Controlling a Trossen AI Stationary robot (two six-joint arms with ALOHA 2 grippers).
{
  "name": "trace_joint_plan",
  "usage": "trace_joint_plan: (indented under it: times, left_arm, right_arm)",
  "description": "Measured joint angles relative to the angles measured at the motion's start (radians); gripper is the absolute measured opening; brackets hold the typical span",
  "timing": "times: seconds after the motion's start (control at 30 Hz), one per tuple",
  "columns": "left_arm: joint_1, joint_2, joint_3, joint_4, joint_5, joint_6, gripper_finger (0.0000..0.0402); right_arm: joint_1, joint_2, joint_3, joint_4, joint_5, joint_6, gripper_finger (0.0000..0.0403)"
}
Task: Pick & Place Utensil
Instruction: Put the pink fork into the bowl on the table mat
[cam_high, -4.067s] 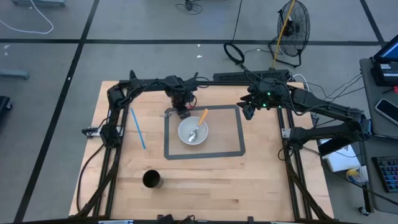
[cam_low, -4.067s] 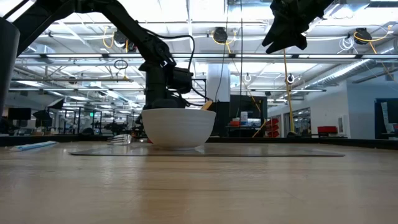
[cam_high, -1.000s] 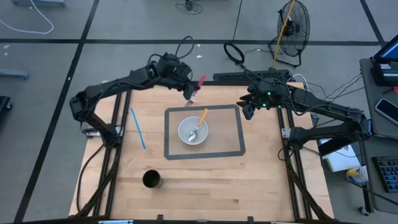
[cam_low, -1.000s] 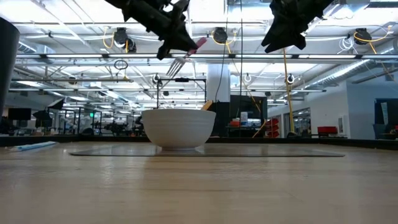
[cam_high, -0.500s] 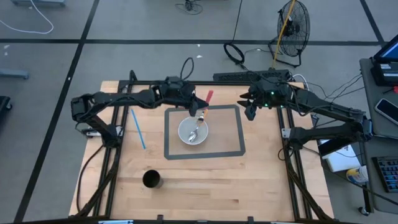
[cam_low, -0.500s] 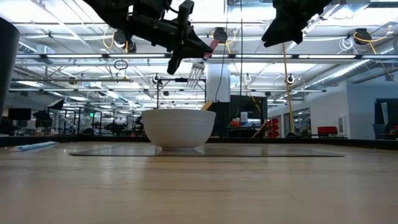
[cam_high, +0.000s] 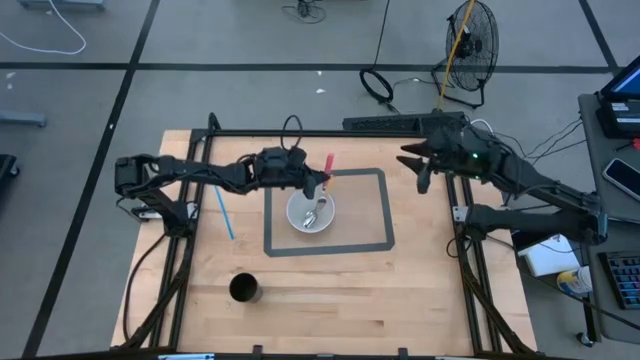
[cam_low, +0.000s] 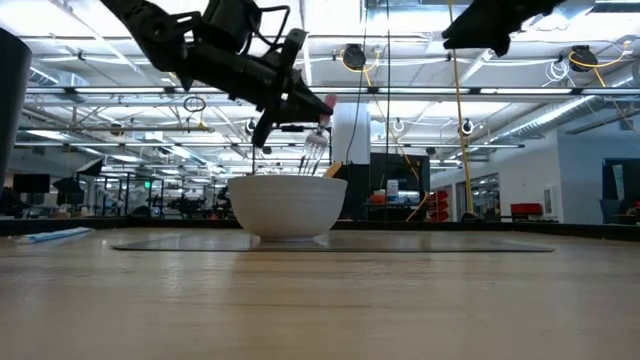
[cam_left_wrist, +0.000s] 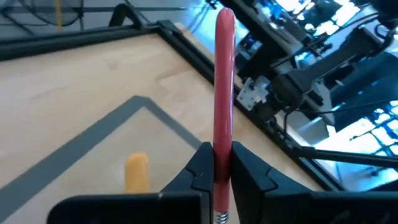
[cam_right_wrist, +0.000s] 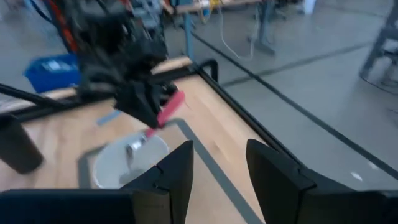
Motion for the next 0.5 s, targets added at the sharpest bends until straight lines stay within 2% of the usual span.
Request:
trace_joint_plan:
  times: [0.23, 0.5]
  left_arm:
    - [-0.039, 0.000, -0.053, 0.003, -0.072, -0.003, 0.0027]
    - [-0.052, 0.000, -0.084, -0.049, -0.129, -0.045, 0.0027]
  right_arm:
    - [-0.001, -0.151, -0.178, 0.115, -0.047, 0.073, 0.0141]
    - [-0.001, -0.220, -0.286, 0.168, -0.075, 0.149, 0.0141]
